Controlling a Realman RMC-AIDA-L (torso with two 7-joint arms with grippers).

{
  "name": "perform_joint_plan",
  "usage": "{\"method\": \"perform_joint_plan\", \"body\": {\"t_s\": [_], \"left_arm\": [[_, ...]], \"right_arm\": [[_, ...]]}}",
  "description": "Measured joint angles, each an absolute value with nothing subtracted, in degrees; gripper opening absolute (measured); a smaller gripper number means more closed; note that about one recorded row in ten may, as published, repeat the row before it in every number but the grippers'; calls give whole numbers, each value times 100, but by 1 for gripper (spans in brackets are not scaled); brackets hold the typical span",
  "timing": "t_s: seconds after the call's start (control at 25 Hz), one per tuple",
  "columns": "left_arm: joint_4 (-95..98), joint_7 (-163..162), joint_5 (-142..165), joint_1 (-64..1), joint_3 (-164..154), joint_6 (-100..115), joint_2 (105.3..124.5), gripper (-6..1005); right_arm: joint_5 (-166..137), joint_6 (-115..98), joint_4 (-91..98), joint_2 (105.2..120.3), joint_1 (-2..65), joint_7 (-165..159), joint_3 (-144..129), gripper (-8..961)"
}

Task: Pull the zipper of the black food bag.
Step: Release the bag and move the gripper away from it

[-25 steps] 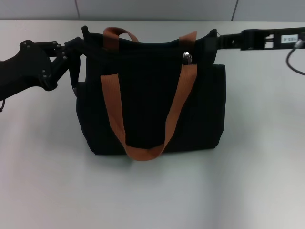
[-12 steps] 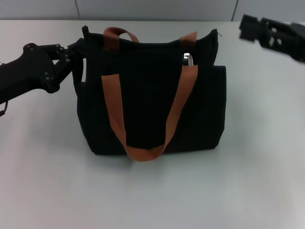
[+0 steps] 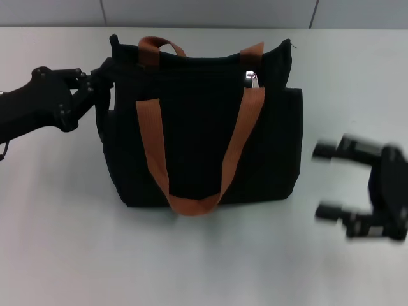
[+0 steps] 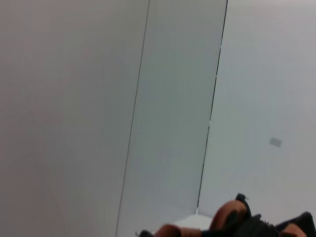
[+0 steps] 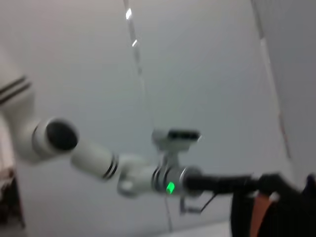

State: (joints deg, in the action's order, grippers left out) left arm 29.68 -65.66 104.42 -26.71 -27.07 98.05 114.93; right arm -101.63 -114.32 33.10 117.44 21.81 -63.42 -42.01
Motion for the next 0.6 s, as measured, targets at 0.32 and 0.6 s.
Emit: {"method": "perform_joint_plan", "body": {"t_s": [0.32, 0.6], "left_arm": [[2971, -6643, 10601, -2619, -2707, 9807, 11444, 141], [3018, -7024, 10764, -2650, -2707, 9793, 11386, 143]], "right_arm": [[-11342, -10846, 2763, 11888, 1983, -5068, -4186, 833], [-11385, -10839, 2735, 11896, 1976, -5071, -4154, 833]]}}
